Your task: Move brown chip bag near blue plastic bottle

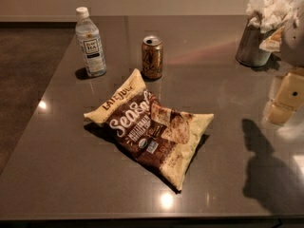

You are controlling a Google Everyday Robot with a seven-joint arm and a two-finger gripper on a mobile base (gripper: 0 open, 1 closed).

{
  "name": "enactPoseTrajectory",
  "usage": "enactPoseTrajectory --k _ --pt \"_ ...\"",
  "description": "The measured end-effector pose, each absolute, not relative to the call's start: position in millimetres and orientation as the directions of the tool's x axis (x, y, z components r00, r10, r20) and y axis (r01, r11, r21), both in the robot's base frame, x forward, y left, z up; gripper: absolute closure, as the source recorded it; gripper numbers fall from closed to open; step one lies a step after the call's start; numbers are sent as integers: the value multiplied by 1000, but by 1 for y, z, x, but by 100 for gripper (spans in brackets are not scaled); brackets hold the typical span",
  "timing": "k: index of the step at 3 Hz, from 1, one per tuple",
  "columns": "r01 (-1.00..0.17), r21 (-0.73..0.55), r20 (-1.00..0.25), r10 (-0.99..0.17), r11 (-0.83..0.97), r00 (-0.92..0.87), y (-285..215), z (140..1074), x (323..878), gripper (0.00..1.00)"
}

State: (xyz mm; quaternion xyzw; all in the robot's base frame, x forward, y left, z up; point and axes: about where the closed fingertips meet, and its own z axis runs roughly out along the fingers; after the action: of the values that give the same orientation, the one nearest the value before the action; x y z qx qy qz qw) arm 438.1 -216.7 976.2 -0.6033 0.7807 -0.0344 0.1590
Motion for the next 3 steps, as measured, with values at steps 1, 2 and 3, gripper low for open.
enactPoseTrajectory --k 1,2,3 --pt "-931 -246 -207 -953 270 -221 -217 976 438 0" --pt "-940 -230 -230 -952 253 -200 -194 971 439 0" --pt "-954 -194 -259 -949 231 -177 -155 960 441 0"
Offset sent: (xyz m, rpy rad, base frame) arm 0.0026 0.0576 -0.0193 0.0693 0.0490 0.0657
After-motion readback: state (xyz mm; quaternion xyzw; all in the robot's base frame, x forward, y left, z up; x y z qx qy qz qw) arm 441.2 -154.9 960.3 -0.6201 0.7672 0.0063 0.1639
